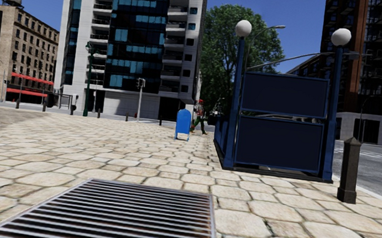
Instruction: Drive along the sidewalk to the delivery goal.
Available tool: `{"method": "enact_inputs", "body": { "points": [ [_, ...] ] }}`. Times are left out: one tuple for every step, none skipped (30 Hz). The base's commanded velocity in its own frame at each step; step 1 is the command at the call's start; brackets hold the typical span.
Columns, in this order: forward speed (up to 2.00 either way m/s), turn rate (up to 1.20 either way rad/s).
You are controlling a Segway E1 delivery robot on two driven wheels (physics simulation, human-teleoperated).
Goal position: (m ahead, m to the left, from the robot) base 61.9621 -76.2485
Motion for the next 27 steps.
{"method": "enact_inputs", "body": {
  "points": [
    [2.00,0.19],
    [2.00,0.13],
    [2.00,0.00],
    [2.00,0.00],
    [2.00,0.00],
    [2.00,0.00],
    [2.00,0.00],
    [2.00,0.00],
    [2.00,0.00],
    [2.00,0.00],
    [2.00,0.00],
    [2.00,0.00],
    [2.00,0.00],
    [2.00,0.00],
    [2.00,0.00],
    [2.00,0.00],
    [2.00,0.00],
    [2.00,0.00],
    [2.00,0.00],
    [2.00,0.00],
    [2.00,0.00],
    [2.00,0.00],
    [2.00,0.00],
    [2.00,0.00],
    [2.00,0.00],
    [2.00,0.00],
    [2.00,0.00]
  ]
}}
